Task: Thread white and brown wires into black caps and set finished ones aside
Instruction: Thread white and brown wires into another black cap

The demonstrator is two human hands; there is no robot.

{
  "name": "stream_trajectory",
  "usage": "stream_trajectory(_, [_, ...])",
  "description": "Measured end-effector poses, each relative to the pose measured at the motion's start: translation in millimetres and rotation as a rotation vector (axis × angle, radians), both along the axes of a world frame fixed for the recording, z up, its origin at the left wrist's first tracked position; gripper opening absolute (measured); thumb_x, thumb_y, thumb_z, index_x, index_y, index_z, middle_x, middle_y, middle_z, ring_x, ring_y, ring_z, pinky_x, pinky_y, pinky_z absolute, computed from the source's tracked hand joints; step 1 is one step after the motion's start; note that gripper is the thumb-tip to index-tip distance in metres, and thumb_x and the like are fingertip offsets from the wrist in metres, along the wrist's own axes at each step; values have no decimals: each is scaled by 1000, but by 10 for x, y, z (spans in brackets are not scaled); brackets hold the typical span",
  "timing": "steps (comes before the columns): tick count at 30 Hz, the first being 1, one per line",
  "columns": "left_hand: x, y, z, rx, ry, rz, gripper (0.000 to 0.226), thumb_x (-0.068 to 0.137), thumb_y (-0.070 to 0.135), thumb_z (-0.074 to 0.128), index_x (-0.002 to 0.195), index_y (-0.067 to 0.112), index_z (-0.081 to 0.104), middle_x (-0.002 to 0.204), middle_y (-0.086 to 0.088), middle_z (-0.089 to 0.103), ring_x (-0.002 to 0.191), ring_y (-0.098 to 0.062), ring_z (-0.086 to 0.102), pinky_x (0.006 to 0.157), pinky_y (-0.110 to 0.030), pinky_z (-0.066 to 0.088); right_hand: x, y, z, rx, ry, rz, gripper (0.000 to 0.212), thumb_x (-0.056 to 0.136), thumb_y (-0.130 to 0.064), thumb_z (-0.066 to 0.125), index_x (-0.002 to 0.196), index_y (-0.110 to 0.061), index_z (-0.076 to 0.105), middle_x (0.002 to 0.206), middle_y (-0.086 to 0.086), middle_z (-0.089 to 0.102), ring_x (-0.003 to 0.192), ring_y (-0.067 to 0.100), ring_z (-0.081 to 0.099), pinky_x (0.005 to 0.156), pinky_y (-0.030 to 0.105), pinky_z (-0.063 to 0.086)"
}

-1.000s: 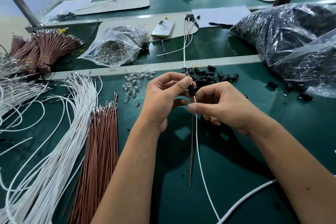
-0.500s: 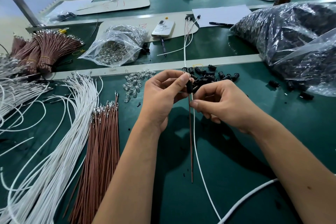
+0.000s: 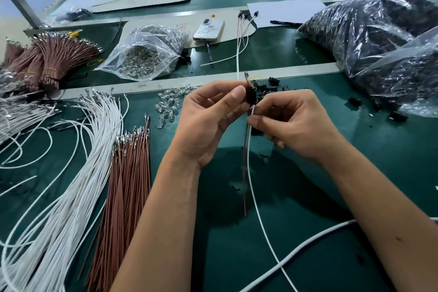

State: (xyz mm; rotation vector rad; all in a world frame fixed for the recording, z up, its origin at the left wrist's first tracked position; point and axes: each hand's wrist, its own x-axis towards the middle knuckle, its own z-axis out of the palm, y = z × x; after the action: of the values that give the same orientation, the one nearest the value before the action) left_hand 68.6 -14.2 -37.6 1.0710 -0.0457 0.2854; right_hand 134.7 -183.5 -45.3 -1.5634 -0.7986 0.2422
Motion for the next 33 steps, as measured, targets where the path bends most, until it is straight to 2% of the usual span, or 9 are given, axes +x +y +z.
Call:
stream_trajectory(6, [-11, 10, -2, 64, 16, -20, 24, 79, -5, 68, 102, 2, 71, 93, -12, 75, 85, -18, 71, 81, -25, 57, 10, -30, -8, -30, 68, 52, 15, 88, -15, 80, 77, -11, 71, 53, 4, 56, 39, 11, 45, 39, 19, 37])
stream_trajectory(12, [-17, 26, 6, 63, 128, -20, 12, 77, 4, 75, 86, 12, 75, 84, -12, 73, 70, -16, 68, 70, -23, 56, 6, -34, 1, -45, 127, 82, 15, 87, -16, 76, 77, -9, 68, 60, 8, 57, 45, 12, 51, 38, 20, 38])
stream_trajectory(16, [-18, 32, 13, 54, 162, -35, 13, 72, 6, 79, 77, 18, 76, 83, -11, 72, 68, -15, 67, 68, -23, 56, 5, -33, -6, -56, 146, 108, 15, 87, -15, 74, 76, -8, 67, 59, 10, 55, 44, 13, 48, 37, 20, 36])
stream_trajectory(20, [-24, 31, 11, 68, 157, -35, 14, 74, 4, 75, 76, 18, 75, 77, -7, 70, 67, -14, 66, 68, -22, 56, -2, -31, -17, -50, 160, 123, 16, 86, -15, 76, 77, -6, 66, 61, 13, 53, 45, 13, 47, 36, 20, 36])
stream_trajectory(24, [-21, 24, 6, 76, 139, -42, 15, 75, 3, 74, 76, 18, 75, 76, -7, 71, 68, -14, 67, 69, -23, 56, 10, -43, -15, -51, 162, 138, 21, 84, -19, 81, 78, -7, 66, 55, 6, 54, 40, 9, 45, 37, 19, 35])
stream_trajectory(27, [-21, 25, 1, 85, 125, -43, 15, 76, 4, 74, 78, 19, 75, 76, -6, 71, 69, -14, 68, 70, -23, 56, 10, -50, -8, -41, 162, 153, 22, 83, -22, 79, 78, -6, 65, 54, 3, 54, 41, 7, 46, 38, 18, 35])
stream_trajectory(33, [-23, 22, 1, 93, 92, -41, 17, 77, 2, 74, 79, 19, 76, 76, -5, 71, 70, -15, 67, 72, -24, 55, 33, -67, -32, -61, 133, 149, 16, 92, -8, 75, 82, 0, 65, 56, -2, 55, 43, 6, 47, 40, 19, 36])
